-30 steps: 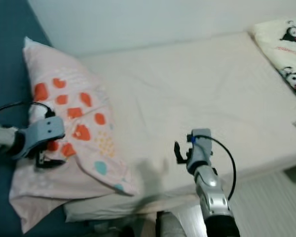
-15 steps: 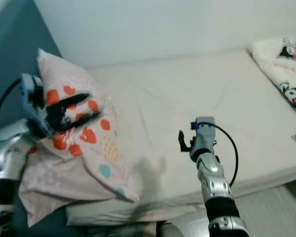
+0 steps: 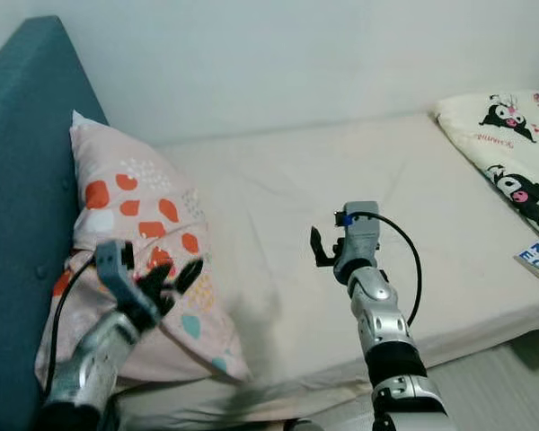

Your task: Clean up the room

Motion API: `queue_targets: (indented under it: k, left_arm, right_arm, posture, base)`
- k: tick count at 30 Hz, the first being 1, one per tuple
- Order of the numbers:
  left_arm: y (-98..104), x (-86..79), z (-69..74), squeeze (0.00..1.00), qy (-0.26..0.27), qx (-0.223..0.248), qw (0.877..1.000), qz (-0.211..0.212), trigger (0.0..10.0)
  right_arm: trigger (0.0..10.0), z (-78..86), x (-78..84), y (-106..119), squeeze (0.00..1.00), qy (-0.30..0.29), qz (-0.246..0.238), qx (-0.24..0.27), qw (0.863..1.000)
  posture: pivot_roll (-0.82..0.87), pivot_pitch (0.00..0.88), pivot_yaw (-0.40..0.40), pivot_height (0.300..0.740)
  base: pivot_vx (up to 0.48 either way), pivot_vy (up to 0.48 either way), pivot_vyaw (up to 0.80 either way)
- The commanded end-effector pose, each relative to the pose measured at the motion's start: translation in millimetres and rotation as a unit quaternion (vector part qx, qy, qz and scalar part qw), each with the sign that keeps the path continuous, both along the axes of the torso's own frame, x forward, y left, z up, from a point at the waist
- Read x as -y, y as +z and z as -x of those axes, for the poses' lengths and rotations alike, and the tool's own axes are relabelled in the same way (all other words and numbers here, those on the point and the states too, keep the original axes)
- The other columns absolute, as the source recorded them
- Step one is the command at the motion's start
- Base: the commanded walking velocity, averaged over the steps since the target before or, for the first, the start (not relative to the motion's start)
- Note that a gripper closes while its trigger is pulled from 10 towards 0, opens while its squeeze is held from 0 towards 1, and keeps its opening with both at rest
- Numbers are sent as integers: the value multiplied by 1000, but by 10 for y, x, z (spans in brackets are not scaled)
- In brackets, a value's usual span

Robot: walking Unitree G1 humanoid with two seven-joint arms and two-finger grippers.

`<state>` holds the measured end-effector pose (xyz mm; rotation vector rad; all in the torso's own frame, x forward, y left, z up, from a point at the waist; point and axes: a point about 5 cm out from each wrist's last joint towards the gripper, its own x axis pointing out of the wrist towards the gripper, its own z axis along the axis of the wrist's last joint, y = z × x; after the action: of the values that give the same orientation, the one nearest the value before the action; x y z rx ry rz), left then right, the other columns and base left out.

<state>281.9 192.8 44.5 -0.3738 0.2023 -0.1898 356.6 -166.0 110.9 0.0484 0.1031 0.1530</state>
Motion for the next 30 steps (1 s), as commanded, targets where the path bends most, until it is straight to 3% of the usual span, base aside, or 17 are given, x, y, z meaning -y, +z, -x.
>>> queue_targets:
  k: [1, 7, 11, 20, 30]
  left_arm:
    - [-168, -67, 117, 0, 17, -30, 999, -17, 10000]
    - [-330, -189, 286, 0, 32, -60, 997, -44, 10000]
    - [-534, -232, 425, 0, 36, -114, 990, -79, 10000]
    - [-578, -223, 428, 0, 36, -117, 988, -89, 10000]
    - [-519, -258, 387, 0, 28, -97, 987, -123, 10000]
  right_arm:
    - [10000, -6, -7, -14, 0, 2, -6, 0, 1000]
    - [10000, -1, 15, -39, 0, 3, -13, -2, 1000]
    - [10000, -10, 5, -41, 0, 6, -15, -1, 1000]
    - [10000, -7, -11, -62, 0, 12, -14, -1, 1000]
    - [10000, 8, -93, -98, 0, 31, -52, 1, 998]
  posture:
    - [-139, 109, 0, 670]
    - [-132, 108, -2, 650]
    - [-132, 108, 2, 630]
    - [-132, 110, 4, 605]
    - [-108, 156, 25, 601]
  base:
    - [0, 0, 0]
    - [0, 0, 0]
    - [0, 0, 0]
    - [0, 0, 0]
    - [0, 0, 0]
